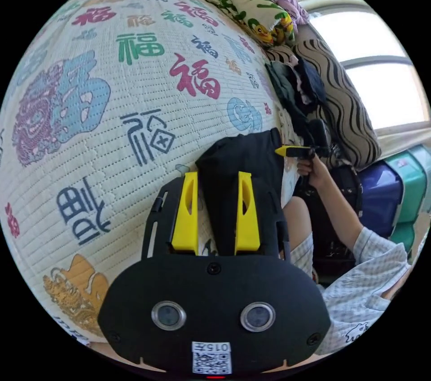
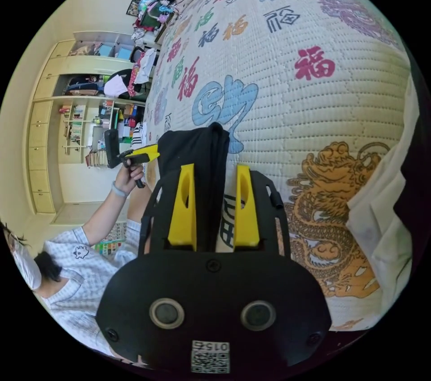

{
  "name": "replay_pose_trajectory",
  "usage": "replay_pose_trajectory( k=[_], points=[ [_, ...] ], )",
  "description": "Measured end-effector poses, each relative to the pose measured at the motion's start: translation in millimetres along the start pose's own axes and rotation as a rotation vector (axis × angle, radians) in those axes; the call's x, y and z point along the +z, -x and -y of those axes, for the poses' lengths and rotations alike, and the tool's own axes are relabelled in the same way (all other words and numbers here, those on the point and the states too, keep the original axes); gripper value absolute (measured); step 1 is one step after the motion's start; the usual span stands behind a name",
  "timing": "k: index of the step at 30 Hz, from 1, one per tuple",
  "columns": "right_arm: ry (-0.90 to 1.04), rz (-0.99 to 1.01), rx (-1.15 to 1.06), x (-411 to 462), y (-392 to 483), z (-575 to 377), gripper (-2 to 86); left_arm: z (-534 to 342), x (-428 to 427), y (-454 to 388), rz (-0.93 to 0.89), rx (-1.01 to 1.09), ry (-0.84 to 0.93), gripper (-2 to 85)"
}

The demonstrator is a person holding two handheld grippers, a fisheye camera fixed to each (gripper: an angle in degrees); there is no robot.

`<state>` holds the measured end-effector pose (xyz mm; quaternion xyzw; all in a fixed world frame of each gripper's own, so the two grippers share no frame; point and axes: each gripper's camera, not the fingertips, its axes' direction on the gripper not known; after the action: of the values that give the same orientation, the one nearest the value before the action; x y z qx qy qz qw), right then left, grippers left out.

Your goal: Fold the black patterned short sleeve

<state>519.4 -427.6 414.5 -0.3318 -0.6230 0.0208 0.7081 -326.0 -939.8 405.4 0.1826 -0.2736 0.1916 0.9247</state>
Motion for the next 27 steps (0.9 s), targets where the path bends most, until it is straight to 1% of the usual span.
replay_pose_trajectory(
  k=[2, 3, 5, 6, 9, 11, 13, 15, 16, 18, 19, 20, 21, 23, 24, 25, 27],
  points=[
    [-0.012, 0.041, 0.022, -13.0, -0.6, -4.1, 9.2, 11.1, 7.5, 18.2, -0.107, -0.045, -0.017, 11.3],
    [-0.014, 0.058, 0.021, -16.2, -0.2, -5.5, 7.7, 12.9, 8.3, 21.7, -0.123, -0.056, -0.022, 10.5],
    [-0.002, 0.19, -0.001, -22.0, 3.4, -9.6, 5.1, 17.2, 2.9, 31.9, -0.15, -0.061, -0.036, 7.0],
    [0.002, 0.198, 0.001, -23.0, 4.7, -10.2, 4.7, 18.3, 1.2, 33.9, -0.171, -0.054, -0.034, 6.1],
    [-0.006, 0.149, -0.04, -36.5, 22.6, -12.6, 2.9, 22.9, -20.8, 34.9, -0.22, -0.003, -0.076, 3.6],
    [-0.06, 0.105, -0.122, -56.9, 48.0, -15.2, 2.3, 26.8, -48.8, 19.6, -0.191, 0.101, -0.141, 3.0],
    [-0.107, 0.1, -0.158, -70.9, 63.1, -16.3, 2.3, 29.9, -68.2, 12.1, -0.162, 0.157, -0.198, 3.1],
    [-0.134, 0.088, -0.162, -78.2, 72.3, -14.6, 2.7, 35.5, -80.7, 14.2, -0.165, 0.17, -0.244, 3.8],
    [-0.106, 0.049, -0.155, -74.9, 75.9, -11.2, 3.2, 41.2, -80.8, 17.9, -0.137, 0.168, -0.236, 5.0],
    [-0.022, -0.049, -0.111, -60.2, 75.0, -6.6, 4.4, 50.0, -66.5, 29.3, -0.048, 0.137, -0.15, 6.4],
    [0.022, -0.11, -0.051, -52.8, 70.6, -6.2, 5.3, 52.9, -57.1, 41.5, -0.003, 0.103, -0.081, 7.0],
    [0.012, -0.126, -0.031, -54.2, 69.7, -11.0, 5.7, 51.2, -58.6, 53.9, 0.015, 0.073, -0.068, 7.3],
    [-0.01, -0.118, -0.029, -57.6, 70.1, -14.9, 5.7, 48.7, -64.0, 59.2, 0.001, 0.07, -0.09, 7.4],
    [-0.092, -0.082, -0.044, -73.2, 71.5, -33.8, 5.7, 40.2, -97.3, 77.8, -0.061, 0.09, -0.228, 7.5],
    [-0.098, -0.083, -0.041, -75.7, 70.9, -38.0, 5.8, 41.0, -105.1, 81.0, -0.065, 0.104, -0.25, 7.6],
    [-0.106, -0.086, -0.025, -78.7, 69.4, -45.9, 5.9, 47.6, -116.3, 85.2, -0.075, 0.147, -0.261, 8.2],
    [-0.113, -0.059, -0.024, -78.7, 70.5, -57.8, 6.0, 69.0, -120.9, 86.1, -0.124, 0.235, -0.207, 10.1]
  ],
)
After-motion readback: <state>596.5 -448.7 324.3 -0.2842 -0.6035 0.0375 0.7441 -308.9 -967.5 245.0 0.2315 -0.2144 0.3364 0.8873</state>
